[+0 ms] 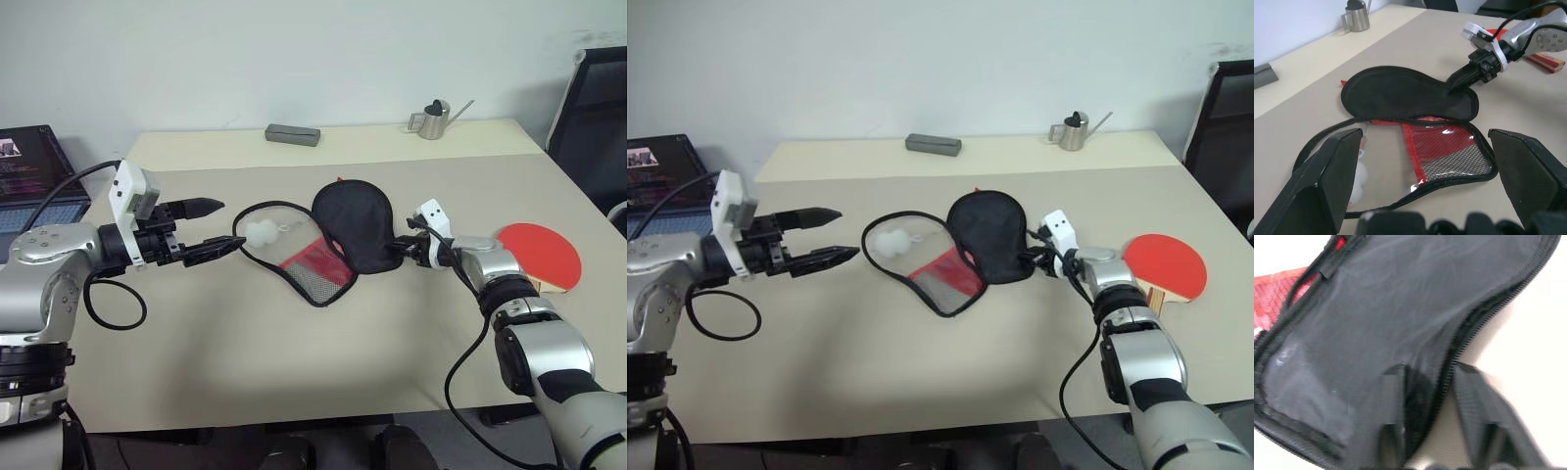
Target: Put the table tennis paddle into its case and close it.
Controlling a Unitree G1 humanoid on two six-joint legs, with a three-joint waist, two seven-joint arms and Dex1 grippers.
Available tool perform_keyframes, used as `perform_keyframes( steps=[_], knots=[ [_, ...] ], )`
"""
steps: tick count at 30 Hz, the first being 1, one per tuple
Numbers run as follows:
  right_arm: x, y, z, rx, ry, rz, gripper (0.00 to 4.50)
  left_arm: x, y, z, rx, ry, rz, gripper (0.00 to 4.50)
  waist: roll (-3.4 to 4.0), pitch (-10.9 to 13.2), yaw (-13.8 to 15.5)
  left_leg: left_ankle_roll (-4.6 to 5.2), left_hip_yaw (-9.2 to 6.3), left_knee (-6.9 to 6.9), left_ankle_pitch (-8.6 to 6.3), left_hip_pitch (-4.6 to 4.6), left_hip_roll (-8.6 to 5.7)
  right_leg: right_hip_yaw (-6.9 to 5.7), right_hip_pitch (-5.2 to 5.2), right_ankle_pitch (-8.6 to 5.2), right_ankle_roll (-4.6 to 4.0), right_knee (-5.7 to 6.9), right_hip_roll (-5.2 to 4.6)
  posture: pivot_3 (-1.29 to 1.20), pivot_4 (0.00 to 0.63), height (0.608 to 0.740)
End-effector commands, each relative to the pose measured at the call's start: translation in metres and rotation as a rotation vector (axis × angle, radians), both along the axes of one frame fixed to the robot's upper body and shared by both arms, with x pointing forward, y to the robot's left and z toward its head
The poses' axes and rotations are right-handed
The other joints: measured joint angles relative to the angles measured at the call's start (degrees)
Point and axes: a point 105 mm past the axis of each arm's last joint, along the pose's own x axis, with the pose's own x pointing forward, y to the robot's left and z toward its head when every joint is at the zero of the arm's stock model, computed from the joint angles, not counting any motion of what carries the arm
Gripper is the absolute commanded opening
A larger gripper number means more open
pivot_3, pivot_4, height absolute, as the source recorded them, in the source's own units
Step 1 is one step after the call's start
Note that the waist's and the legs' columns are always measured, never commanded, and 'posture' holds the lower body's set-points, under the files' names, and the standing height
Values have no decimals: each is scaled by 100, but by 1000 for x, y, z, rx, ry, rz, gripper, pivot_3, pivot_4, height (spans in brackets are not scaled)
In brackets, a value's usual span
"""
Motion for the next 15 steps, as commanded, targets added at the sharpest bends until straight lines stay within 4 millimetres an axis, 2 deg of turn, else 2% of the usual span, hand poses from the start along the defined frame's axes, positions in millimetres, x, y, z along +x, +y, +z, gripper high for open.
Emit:
perform_keyframes(
  steps=[1, 9, 15],
  knots=[
    [5, -8, 22, -11, -30, -13, 41, -6, 5, 8, 28, -38, 0, 4500, 0, 0, 5, 0, 0, 0, 0, 0, -1, 1, 0, 0, 0, 0, 0, 0, 150, 740],
    [-6, -15, 16, 20, 70, -56, 41, -9, 9, 4, 30, -26, 12, 4500, 0, 0, 8, 0, -3, -1, -1, -2, 1, 3, -3, 0, 0, 0, 0, 0, 150, 740],
    [-32, -10, 2, 50, 172, -89, 41, -12, 7, 2, 33, -19, -4, 4500, -1, -1, 29, 1, -11, -1, -2, -12, 1, 6, -8, 0, 0, -3, -4, 0, 150, 740]
  ],
)
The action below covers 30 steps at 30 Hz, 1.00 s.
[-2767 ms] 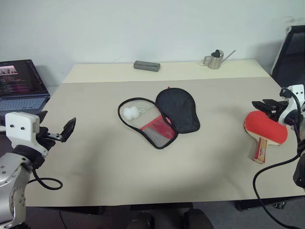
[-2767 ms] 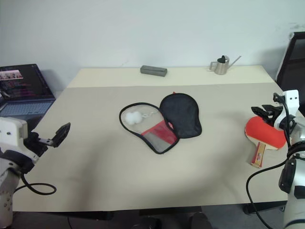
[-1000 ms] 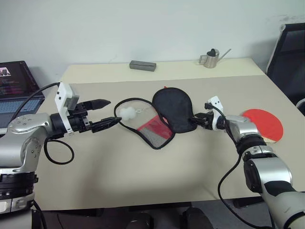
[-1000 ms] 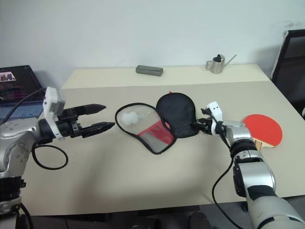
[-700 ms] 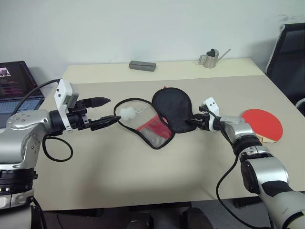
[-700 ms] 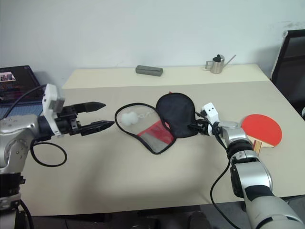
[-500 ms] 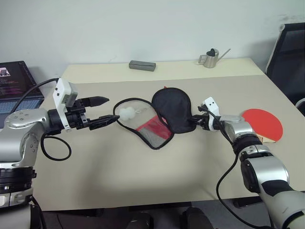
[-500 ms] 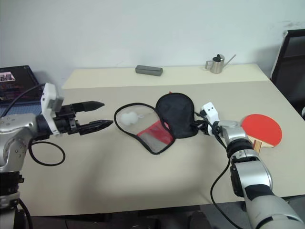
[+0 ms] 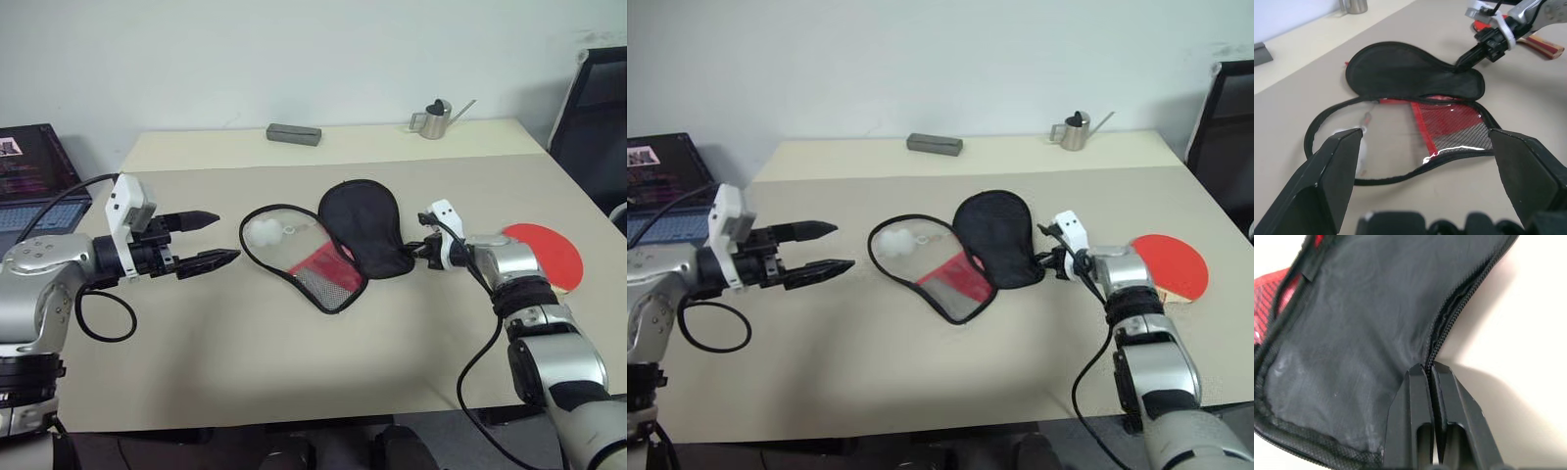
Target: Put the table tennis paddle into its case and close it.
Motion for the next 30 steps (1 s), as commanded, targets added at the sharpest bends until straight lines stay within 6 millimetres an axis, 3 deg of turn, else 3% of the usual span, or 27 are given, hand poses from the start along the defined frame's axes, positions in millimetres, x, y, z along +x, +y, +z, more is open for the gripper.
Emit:
perform_keyframes(
  steps=[1, 8, 17, 30],
  knots=[
    [-11, 4, 1, 26, 30, -25, 41, -6, -2, 15, 20, -61, -22, 4500, 0, 0, 4, 1, 0, 1, 0, 0, 0, -1, 0, 0, 0, 1, 0, 0, 150, 740],
    [-23, 15, 1, 47, 42, -68, 41, -6, -6, 15, 31, -54, -48, 4500, -2, -1, -2, 4, 3, 0, -2, 3, 2, 0, -1, 0, 0, 4, -1, 0, 150, 740],
    [-23, 7, -1, 26, 41, -113, 41, -7, -7, 17, 38, -55, -54, 4500, -2, -1, 0, 15, 4, 1, -8, 3, 0, -3, -1, 0, 0, 4, 0, 0, 150, 740],
    [-35, 29, 4, 77, 66, -89, 41, -7, -12, 15, 35, -51, -64, 4500, -2, -1, -2, 18, 3, 0, -11, 3, 2, -3, -1, 0, 0, 4, 1, 0, 150, 740]
  ],
)
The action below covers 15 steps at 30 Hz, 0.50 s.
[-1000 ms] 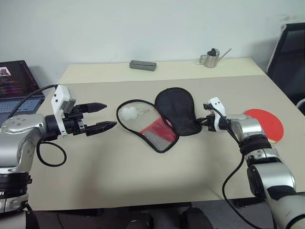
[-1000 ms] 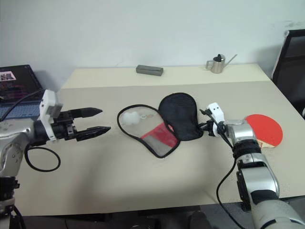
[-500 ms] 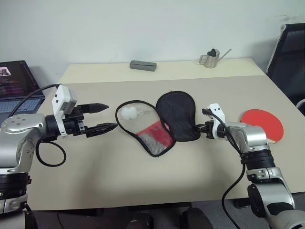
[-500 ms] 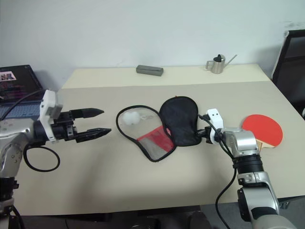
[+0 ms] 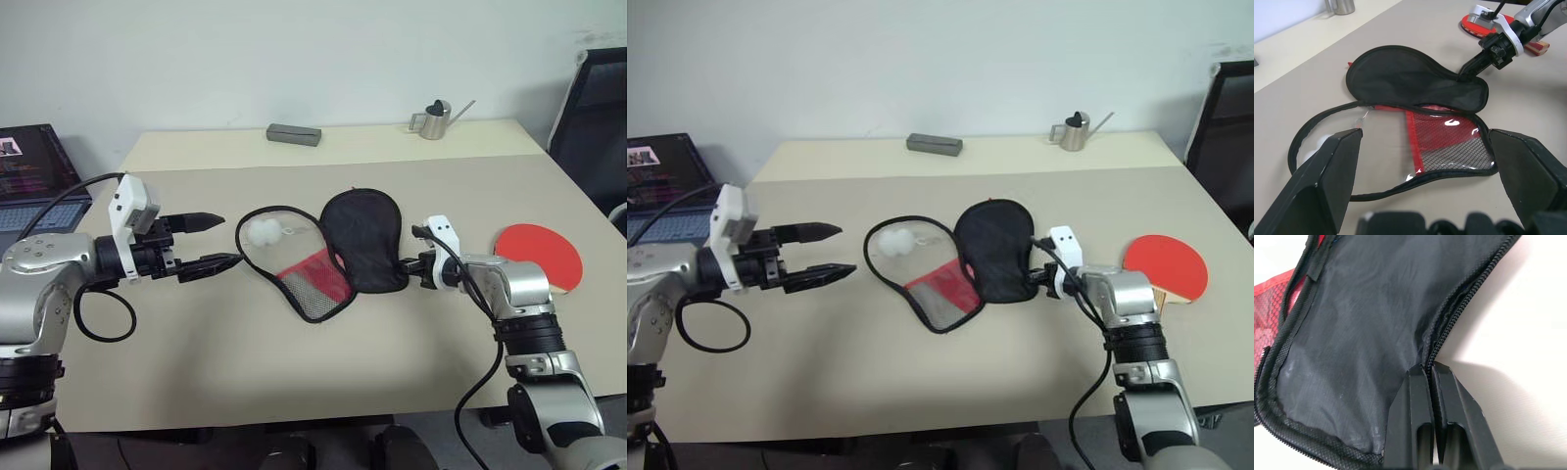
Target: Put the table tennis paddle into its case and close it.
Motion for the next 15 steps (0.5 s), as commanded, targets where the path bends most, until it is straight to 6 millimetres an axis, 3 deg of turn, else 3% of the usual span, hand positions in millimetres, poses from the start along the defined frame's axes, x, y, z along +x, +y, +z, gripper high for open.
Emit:
perform_keyframes(
  steps=[1, 8, 11, 15],
  knots=[
    [-2, 6, 6, 31, -14, 11, 41, -3, -4, 13, 16, -52, -20, 4500, 0, 0, 0, 0, 0, 0, 0, 0, 0, 0, 0, 0, 0, 0, 0, 0, 150, 740],
    [0, 3, 3, 17, -13, -28, 41, -1, -5, 14, 18, -54, -20, 4500, 0, 0, -1, 0, 1, 0, 0, 0, 0, 0, 0, 0, 0, 0, 1, 0, 150, 740],
    [2, 1, 3, 24, -15, -53, 661, -1, -5, 13, 21, -55, -20, 4500, -1, 0, -2, 0, 2, 0, 0, 2, 0, 0, 0, 1, -1, 2, 1, 0, 150, 740],
    [7, -8, 7, 13, -42, -133, 1965, 0, -5, 13, 23, -56, -20, 4500, -1, -1, 6, 0, 0, 1, 0, 3, 0, 0, 1, 8, -2, 2, 2, 0, 150, 740]
  ],
)
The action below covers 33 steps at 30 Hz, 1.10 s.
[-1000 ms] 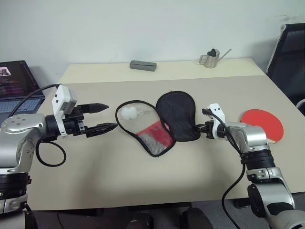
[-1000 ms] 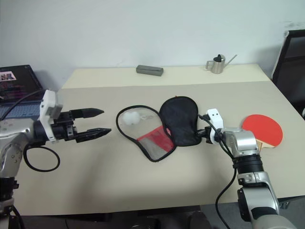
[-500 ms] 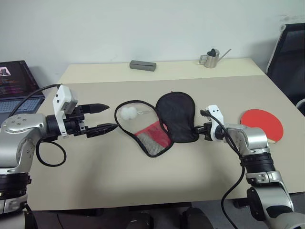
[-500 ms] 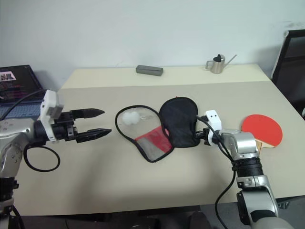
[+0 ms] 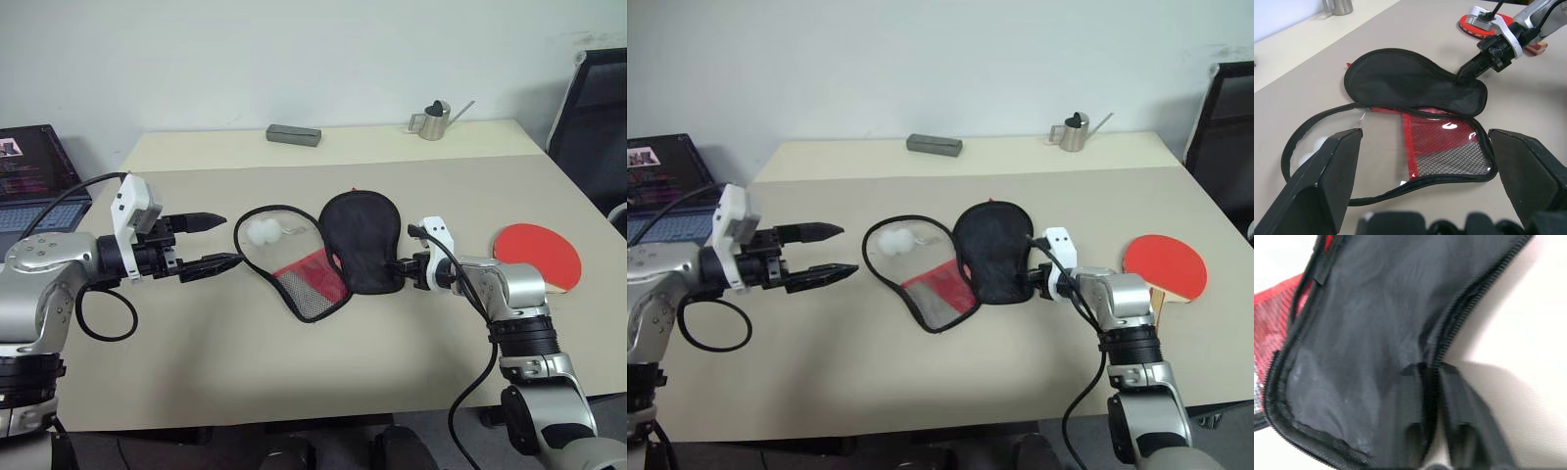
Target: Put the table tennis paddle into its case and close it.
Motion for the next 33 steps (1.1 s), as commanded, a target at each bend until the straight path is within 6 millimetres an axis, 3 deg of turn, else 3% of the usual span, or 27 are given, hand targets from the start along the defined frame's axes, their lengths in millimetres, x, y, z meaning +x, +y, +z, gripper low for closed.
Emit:
perform_keyframes(
  steps=[1, 7, 18, 22, 28, 33],
  knots=[
    [6, -18, 6, -36, -43, -108, 2294, -1, -3, 13, 20, -56, -14, 4500, 0, 0, 13, 0, 0, 0, 0, 0, -1, 0, 0, 4, 2, 0, 0, 0, 150, 740],
    [6, -22, 20, 0, -79, -126, 4250, -2, -3, 12, 19, -53, -18, 4500, 0, 0, 101, 0, -1, 3, 1, 0, -4, -5, 2, 19, 7, -3, 1, 0, 150, 740],
    [9, -31, 58, 110, -268, -154, 4250, -1, -6, 13, -3, -61, -23, 4500, 0, 0, 95, 1, 4, -1, 0, -3, 0, 1, -3, 19, 6, -10, 6, 0, 150, 740],
    [9, -34, 74, 56, -416, -157, 4387, 2, -11, 15, -33, -71, -27, 4500, -1, 1, 96, 1, 3, -1, 0, -3, 2, -1, -3, 19, 6, -10, 8, 0, 150, 740],
    [6, -60, 77, -136, -549, -356, 4387, 7, -19, 15, -49, -79, -50, 4500, -1, 1, 126, -1, 3, -1, 1, -4, 1, 0, -4, 19, 6, -11, 7, 0, 150, 740],
    [-17, -94, 62, -250, -533, -509, 4387, 10, -34, 14, -72, -63, -120, 4500, -1, 1, 134, -2, 2, -1, 2, -7, 0, 1, -5, 18, 6, -11, 7, 0, 150, 740]
  ],
)
